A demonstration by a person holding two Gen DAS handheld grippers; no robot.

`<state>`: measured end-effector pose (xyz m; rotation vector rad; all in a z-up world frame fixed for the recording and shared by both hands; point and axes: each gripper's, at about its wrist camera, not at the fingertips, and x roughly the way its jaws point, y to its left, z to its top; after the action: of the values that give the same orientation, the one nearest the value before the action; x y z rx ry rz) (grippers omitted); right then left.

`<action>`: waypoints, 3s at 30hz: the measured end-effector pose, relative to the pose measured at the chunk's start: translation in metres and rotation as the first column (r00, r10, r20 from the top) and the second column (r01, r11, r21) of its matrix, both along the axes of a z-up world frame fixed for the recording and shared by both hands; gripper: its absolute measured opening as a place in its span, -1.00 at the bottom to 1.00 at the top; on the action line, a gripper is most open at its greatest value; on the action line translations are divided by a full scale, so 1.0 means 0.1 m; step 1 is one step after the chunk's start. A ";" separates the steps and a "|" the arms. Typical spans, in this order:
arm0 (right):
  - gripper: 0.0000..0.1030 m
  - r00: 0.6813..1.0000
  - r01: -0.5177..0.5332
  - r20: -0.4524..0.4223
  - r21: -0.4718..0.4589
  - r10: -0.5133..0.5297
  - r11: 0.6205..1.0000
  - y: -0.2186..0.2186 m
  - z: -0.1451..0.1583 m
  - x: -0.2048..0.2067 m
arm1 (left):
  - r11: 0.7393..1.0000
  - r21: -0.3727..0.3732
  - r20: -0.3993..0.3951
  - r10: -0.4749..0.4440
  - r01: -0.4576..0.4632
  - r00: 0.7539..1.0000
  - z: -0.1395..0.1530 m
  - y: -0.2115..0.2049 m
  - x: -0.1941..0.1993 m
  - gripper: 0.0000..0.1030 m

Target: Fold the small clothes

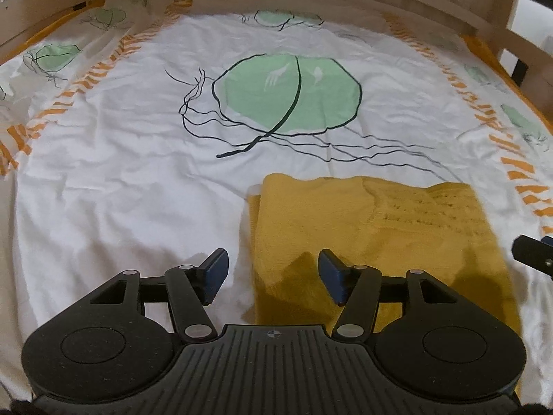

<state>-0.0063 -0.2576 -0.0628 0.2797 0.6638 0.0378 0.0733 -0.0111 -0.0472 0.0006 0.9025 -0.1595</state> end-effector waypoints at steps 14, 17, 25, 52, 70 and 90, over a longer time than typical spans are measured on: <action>0.99 0.967 -0.028 0.252 -0.084 0.049 0.996 0.11 0.81 -0.87 | 0.996 -0.078 0.240 0.063 -0.045 0.969 1.07 0.51 -0.76 0.12; 0.99 0.954 0.011 0.300 -0.130 0.029 0.991 0.19 0.94 -1.07 | 0.996 -0.043 0.249 0.093 -0.085 0.964 1.25 0.67 -0.87 0.14; 0.99 0.989 -0.025 0.141 -0.113 0.041 0.993 0.32 0.90 -1.30 | 0.993 0.051 0.077 0.099 -0.103 0.992 1.04 0.85 -1.07 0.14; 0.99 0.997 -0.050 -0.061 -0.100 0.044 0.994 0.64 0.30 -1.56 | 0.996 0.050 -0.076 0.071 -0.067 0.995 0.29 0.38 -1.61 0.14; 0.99 0.997 -0.022 -0.074 -0.101 0.015 0.995 0.64 0.31 -1.55 | 0.997 0.056 -0.080 0.059 -0.054 0.995 0.30 0.28 -1.67 0.14; 0.99 0.997 -0.022 -0.080 -0.097 0.014 0.995 0.63 0.31 -1.53 | 0.997 0.062 -0.102 0.060 -0.054 0.993 0.29 0.25 -1.67 0.14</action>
<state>-0.1593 -0.1942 -0.0322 0.1810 0.7443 0.0115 -0.0938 0.0140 -0.0180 0.0214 1.0092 -0.0805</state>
